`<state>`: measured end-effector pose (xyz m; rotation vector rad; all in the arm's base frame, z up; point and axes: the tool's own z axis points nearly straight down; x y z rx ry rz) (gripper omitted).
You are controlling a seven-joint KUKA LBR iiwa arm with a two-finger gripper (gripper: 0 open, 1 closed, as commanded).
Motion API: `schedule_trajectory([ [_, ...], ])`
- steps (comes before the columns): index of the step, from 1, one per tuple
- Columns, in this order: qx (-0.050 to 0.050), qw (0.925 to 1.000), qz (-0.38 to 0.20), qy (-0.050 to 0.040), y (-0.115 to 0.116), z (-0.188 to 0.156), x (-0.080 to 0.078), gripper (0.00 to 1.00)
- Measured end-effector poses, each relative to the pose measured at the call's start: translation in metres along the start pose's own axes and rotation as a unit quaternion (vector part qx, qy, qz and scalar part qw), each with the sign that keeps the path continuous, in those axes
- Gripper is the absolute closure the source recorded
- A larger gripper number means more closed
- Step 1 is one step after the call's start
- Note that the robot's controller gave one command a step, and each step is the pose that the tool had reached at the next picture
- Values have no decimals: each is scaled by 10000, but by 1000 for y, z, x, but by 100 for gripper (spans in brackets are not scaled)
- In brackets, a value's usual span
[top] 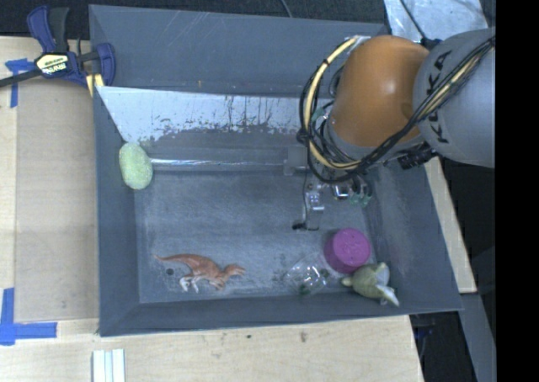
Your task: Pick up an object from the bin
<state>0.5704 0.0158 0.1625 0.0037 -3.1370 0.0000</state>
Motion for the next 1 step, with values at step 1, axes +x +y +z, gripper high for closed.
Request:
schedule_trajectory([
  [1,-1,10000,3,-41,0,-5,-1,0],
])
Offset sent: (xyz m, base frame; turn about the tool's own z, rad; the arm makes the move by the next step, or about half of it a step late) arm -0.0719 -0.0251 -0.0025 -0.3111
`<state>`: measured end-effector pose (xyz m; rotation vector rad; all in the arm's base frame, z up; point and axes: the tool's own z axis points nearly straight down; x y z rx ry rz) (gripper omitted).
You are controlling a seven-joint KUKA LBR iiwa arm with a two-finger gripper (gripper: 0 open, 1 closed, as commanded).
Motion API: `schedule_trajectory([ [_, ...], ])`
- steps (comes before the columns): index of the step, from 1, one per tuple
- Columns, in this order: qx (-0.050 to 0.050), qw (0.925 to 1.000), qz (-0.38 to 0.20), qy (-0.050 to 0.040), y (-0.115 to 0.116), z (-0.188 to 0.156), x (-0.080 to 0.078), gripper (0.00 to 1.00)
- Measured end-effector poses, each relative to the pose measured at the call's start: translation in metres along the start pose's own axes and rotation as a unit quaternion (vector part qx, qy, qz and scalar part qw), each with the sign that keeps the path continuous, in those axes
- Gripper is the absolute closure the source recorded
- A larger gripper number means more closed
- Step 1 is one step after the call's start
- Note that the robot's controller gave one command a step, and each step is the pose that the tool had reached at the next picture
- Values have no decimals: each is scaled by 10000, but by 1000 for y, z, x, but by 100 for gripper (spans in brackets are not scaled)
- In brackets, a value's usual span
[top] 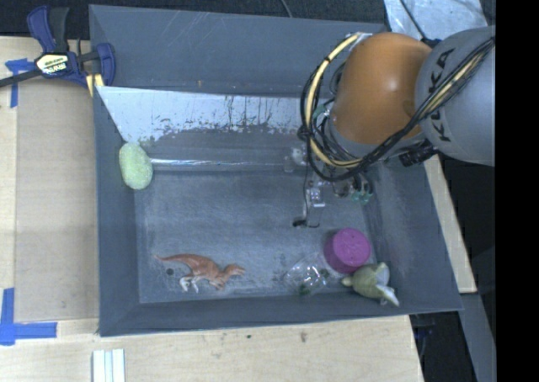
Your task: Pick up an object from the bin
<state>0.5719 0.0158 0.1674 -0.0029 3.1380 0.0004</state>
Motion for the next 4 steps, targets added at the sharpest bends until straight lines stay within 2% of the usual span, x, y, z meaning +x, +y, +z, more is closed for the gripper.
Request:
schedule_trajectory([
  [1,-2,9943,-1070,-9,-15,4,49,0],
  [2,-2,9836,-1804,7,-24,19,65,0],
  [3,-1,9950,-1004,9,-17,33,76,0],
  [4,3,9908,-1352,26,-15,90,85,0],
])
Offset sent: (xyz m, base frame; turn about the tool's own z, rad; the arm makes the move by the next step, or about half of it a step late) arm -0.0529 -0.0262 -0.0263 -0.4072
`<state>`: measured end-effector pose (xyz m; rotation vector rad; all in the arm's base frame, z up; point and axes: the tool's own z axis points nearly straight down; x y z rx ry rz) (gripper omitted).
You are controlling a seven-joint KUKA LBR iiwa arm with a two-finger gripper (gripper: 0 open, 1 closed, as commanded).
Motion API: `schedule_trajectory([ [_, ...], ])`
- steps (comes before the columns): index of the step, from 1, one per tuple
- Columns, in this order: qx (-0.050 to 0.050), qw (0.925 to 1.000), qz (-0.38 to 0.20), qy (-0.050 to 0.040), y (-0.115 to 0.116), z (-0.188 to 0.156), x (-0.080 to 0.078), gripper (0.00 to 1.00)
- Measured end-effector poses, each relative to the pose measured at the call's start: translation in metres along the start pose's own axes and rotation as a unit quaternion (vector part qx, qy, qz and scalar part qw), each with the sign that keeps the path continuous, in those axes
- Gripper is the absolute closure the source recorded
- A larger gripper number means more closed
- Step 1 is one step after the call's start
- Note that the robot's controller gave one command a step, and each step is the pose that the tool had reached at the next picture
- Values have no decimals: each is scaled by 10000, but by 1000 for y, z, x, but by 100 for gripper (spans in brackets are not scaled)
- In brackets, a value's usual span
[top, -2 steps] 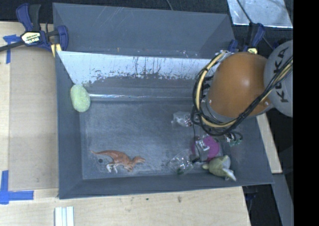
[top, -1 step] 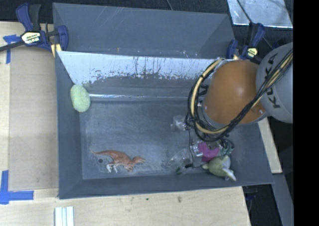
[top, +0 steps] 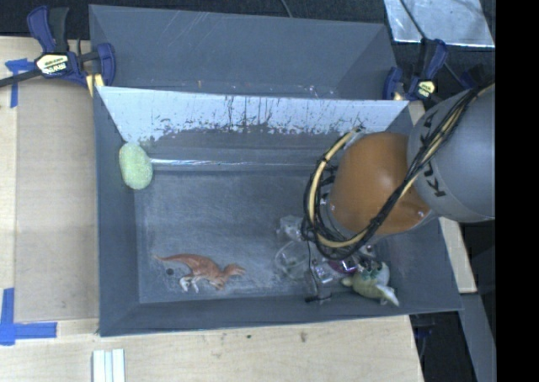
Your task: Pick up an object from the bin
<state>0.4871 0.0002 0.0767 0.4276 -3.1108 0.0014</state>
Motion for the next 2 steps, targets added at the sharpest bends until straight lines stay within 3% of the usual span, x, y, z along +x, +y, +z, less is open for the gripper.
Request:
schedule_trajectory([
  [1,-2,9971,757,-31,8,6,-2,100],
  [2,-2,9971,757,-31,8,6,-2,100],
])
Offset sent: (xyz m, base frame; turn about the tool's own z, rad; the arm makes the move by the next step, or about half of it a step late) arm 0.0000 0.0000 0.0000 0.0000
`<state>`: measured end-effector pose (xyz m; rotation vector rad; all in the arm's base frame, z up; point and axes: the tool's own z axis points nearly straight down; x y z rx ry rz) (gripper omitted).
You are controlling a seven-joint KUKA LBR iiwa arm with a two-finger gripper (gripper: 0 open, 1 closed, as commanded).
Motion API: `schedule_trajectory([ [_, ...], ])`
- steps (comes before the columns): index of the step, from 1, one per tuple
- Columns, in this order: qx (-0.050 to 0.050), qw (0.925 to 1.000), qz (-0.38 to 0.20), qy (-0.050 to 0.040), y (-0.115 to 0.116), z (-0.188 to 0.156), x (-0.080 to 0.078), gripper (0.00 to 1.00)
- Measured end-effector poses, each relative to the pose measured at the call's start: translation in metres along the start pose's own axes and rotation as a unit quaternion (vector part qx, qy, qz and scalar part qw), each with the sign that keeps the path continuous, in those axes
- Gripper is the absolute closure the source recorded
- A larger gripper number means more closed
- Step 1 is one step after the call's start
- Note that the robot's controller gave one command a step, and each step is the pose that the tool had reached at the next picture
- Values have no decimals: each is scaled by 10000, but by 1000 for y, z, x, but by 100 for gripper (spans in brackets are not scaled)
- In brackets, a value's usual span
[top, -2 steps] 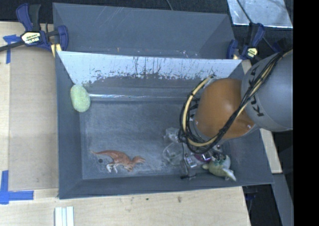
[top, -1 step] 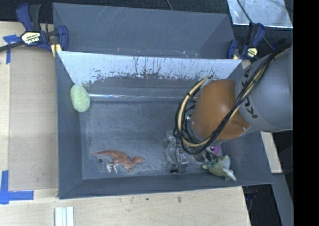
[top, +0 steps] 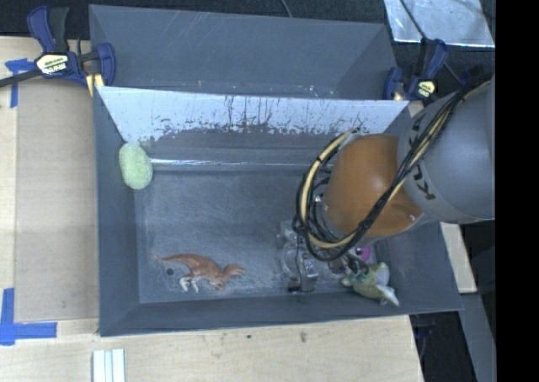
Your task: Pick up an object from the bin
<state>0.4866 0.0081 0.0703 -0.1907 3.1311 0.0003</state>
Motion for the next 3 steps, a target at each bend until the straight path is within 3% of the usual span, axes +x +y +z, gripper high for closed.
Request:
schedule_trajectory([
  [3,-2,10000,1,28,0,-13,1,100],
])
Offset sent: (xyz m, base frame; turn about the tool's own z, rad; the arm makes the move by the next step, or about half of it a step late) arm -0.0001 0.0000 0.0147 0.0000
